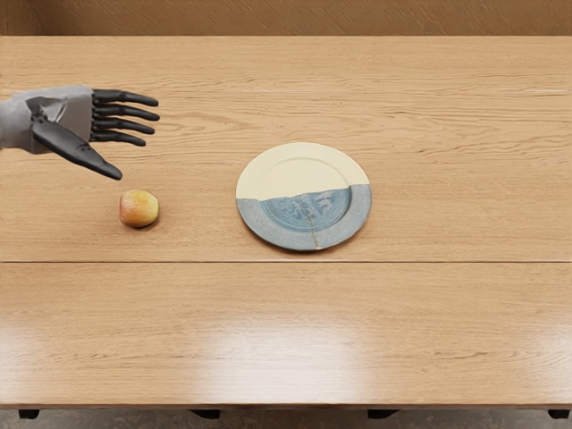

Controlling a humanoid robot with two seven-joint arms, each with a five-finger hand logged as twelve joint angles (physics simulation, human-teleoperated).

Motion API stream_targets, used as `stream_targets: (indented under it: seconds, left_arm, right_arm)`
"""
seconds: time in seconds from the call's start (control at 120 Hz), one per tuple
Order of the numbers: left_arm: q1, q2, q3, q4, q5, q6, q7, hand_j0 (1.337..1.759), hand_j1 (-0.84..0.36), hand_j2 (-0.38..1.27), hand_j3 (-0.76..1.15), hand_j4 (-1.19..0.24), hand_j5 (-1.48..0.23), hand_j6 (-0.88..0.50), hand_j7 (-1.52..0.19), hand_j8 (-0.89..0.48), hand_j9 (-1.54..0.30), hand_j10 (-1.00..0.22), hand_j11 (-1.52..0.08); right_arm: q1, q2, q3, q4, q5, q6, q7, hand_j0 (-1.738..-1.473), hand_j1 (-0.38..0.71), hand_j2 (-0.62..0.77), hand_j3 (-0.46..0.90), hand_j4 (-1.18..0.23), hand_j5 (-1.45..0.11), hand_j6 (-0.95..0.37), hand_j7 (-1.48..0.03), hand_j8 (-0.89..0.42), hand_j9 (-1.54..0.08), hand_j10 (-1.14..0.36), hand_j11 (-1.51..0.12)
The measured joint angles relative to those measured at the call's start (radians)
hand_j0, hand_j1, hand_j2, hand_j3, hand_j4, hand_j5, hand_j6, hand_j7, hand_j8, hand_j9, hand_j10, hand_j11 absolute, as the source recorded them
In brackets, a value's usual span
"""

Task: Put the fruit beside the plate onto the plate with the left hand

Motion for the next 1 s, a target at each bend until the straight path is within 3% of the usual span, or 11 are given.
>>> stream_targets:
  seconds: [0.183, 0.392, 0.542, 0.675, 0.875, 0.95, 1.0]
  left_arm:
    - [0.006, 0.022, 0.004, -0.002, 0.003, 0.000, 0.001, 1.658, 0.06, 0.05, 0.00, -0.24, -0.32, -0.24, -0.32, -0.24, -0.32, -0.24, -0.32]
    - [-0.026, 0.045, 0.000, -0.014, -0.034, 0.000, 0.038, 1.658, 0.06, 0.05, 0.00, -0.24, -0.32, -0.24, -0.32, -0.24, -0.32, -0.24, -0.32]
    - [-0.037, 0.037, 0.005, -0.002, 0.013, 0.000, 0.174, 1.658, 0.06, 0.05, 0.00, -0.24, -0.32, -0.24, -0.32, -0.24, -0.32, -0.24, -0.32]
    - [-0.040, 0.046, 0.017, 0.040, 0.076, 0.000, 0.244, 1.658, 0.06, 0.05, 0.00, -0.24, -0.32, -0.24, -0.32, -0.24, -0.32, -0.24, -0.32]
    - [-0.068, 0.047, 0.041, 0.044, 0.168, -0.001, 0.345, 1.658, 0.06, 0.05, 0.00, -0.25, -0.32, -0.25, -0.32, -0.25, -0.32, -0.25, -0.32]
    - [-0.120, 0.047, 0.071, 0.042, 0.196, -0.001, 0.371, 1.658, 0.05, 0.05, 0.00, -0.25, -0.32, -0.25, -0.32, -0.25, -0.32, -0.25, -0.32]
    - [-0.195, 0.047, 0.117, 0.042, 0.206, 0.000, 0.387, 1.658, 0.05, 0.05, 0.00, -0.25, -0.32, -0.25, -0.32, -0.25, -0.32, -0.25, -0.32]
  right_arm:
    - [0.000, 0.000, 0.000, -0.001, 0.000, 0.000, 0.000, -1.658, -0.30, -0.01, 0.00, -0.04, -0.05, -0.04, -0.05, -0.04, -0.05, -0.04, -0.05]
    - [0.000, 0.000, 0.000, -0.001, 0.000, 0.000, 0.000, -1.658, -0.30, -0.01, 0.00, -0.04, -0.05, -0.04, -0.05, -0.04, -0.05, -0.04, -0.05]
    - [0.000, 0.000, 0.000, -0.001, 0.000, 0.000, 0.000, -1.658, -0.30, -0.01, 0.00, -0.04, -0.05, -0.04, -0.05, -0.04, -0.05, -0.04, -0.05]
    - [0.000, 0.000, 0.000, -0.001, 0.000, 0.000, 0.000, -1.658, -0.30, -0.01, 0.00, -0.04, -0.05, -0.04, -0.05, -0.04, -0.05, -0.04, -0.05]
    - [0.000, 0.000, 0.000, -0.001, 0.000, 0.000, 0.000, -1.658, -0.30, -0.01, 0.00, -0.04, -0.05, -0.04, -0.05, -0.04, -0.05, -0.04, -0.05]
    - [0.000, 0.000, 0.000, -0.001, 0.000, 0.000, 0.000, -1.658, -0.30, -0.01, 0.00, -0.04, -0.05, -0.04, -0.05, -0.04, -0.05, -0.04, -0.05]
    - [0.000, 0.000, 0.000, -0.001, 0.000, 0.000, 0.000, -1.658, -0.30, -0.01, 0.00, -0.04, -0.05, -0.04, -0.05, -0.04, -0.05, -0.04, -0.05]
